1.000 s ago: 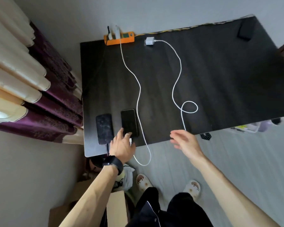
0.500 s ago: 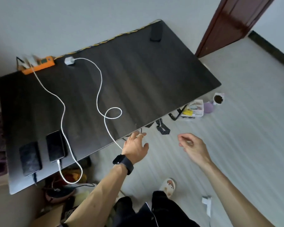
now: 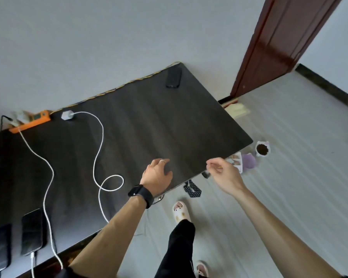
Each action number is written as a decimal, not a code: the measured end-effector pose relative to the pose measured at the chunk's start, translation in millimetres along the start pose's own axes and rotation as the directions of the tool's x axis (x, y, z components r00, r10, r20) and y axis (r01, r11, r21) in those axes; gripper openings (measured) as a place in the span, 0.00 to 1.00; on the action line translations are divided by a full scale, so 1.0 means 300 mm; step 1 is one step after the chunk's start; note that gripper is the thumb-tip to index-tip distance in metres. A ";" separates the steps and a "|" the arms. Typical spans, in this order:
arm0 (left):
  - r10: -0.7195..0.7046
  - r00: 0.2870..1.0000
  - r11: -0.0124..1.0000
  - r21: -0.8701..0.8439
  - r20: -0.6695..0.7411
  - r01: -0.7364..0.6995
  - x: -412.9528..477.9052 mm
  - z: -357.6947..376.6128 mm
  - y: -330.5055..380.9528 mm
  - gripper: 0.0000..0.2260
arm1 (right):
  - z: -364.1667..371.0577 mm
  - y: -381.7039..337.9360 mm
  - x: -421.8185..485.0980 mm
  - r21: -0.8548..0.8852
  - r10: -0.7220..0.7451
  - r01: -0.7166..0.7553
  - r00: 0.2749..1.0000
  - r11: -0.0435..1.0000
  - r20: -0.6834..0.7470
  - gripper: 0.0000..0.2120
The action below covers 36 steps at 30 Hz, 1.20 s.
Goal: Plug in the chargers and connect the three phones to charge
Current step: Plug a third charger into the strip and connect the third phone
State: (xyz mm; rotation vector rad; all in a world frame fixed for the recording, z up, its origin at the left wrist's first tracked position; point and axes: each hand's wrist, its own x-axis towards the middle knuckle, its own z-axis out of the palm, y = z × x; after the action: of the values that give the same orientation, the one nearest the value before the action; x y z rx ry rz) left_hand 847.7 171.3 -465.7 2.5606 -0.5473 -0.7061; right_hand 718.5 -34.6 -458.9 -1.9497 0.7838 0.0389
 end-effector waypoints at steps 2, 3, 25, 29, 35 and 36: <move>-0.006 1.000 1.000 -0.012 -0.014 0.006 0.120 -0.033 0.028 0.23 | -0.029 -0.055 0.130 -0.040 -0.031 0.032 0.999 0.999 0.017 0.06; -0.008 1.000 1.000 -0.019 -0.020 0.008 0.188 -0.047 0.041 0.23 | -0.043 -0.080 0.202 -0.067 -0.040 0.041 0.999 0.997 0.018 0.06; -0.082 0.997 0.982 0.168 -0.008 0.082 1.522 -0.270 0.215 0.33 | -0.019 -0.045 1.350 -0.752 0.241 0.086 0.918 0.653 0.314 0.47; -0.108 0.993 0.975 0.193 -0.040 0.114 1.690 -0.250 0.236 0.37 | -0.006 -0.006 1.375 -0.752 0.239 0.095 0.916 0.652 0.323 0.48; -0.165 0.974 0.971 0.149 -0.155 0.188 1.879 -0.209 0.259 0.35 | 0.012 0.003 1.384 -0.737 0.218 0.111 0.917 0.667 0.335 0.47; -0.171 0.970 0.968 0.154 -0.173 0.198 1.901 -0.197 0.261 0.34 | 0.013 0.003 1.386 -0.738 0.225 0.106 0.915 0.666 0.335 0.47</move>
State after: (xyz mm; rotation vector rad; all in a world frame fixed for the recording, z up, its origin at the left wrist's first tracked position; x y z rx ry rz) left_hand 1312.6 -145.8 -600.9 2.8247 -0.3320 -0.5290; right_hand 1047.8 -241.8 -606.0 -2.5561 0.5853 0.9232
